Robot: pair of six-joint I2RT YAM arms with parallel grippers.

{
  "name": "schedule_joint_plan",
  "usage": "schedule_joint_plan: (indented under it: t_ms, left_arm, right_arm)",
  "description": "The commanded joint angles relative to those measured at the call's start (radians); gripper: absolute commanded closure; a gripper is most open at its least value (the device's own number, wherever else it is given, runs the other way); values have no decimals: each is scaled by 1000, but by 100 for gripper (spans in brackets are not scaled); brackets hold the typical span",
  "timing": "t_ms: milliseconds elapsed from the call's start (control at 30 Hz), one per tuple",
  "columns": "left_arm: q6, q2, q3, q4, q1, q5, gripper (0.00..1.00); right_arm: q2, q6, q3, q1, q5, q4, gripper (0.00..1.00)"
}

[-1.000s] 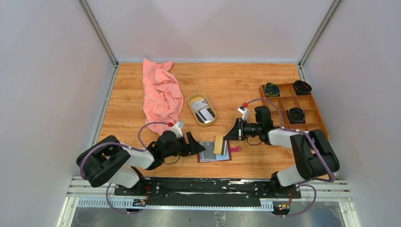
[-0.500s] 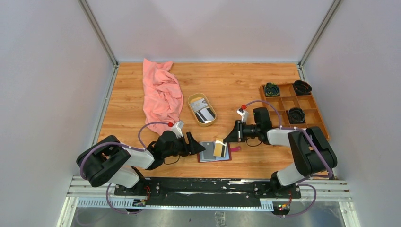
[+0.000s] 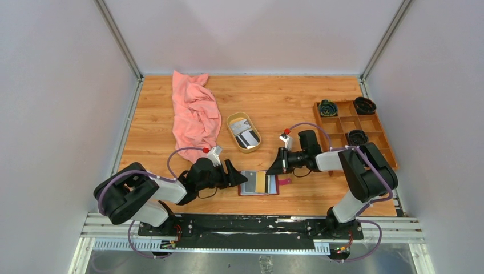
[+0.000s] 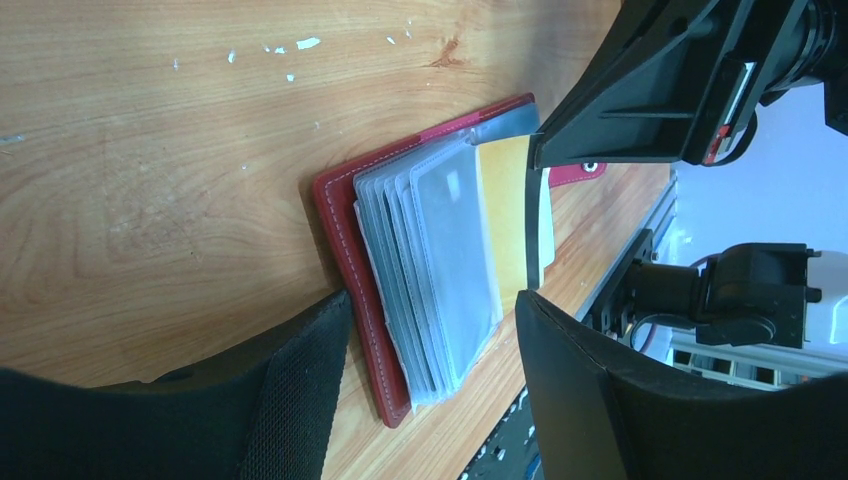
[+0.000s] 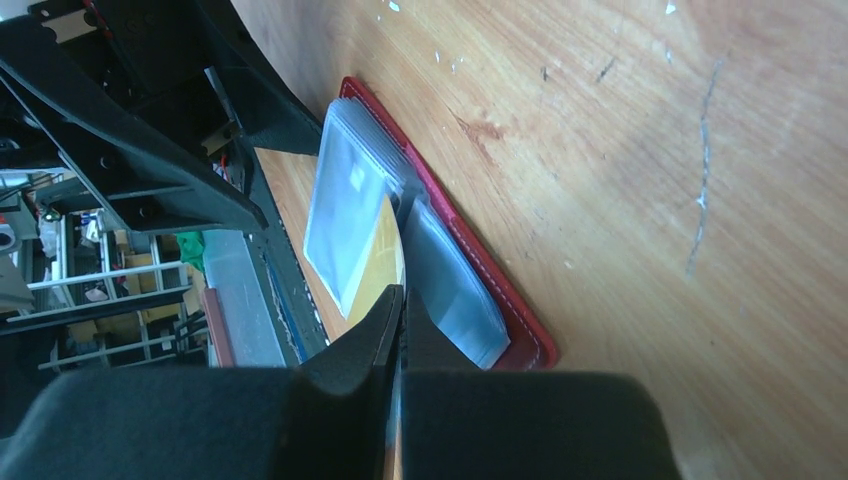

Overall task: Put the credit cards into the card holder
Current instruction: Insert the credit card into the card holder.

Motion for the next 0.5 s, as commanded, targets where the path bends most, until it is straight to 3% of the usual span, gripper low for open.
schedule_joint_plan:
  t_ms: [0,467]
  left_arm:
    - [25,40,-15,-133,-10,-36,32]
    - [30,58,-6,-133,-10,-26,32]
  right_arm:
    - [41,5,31,28,-1,-9,100]
    - [103,71,90,91,32,-43,100]
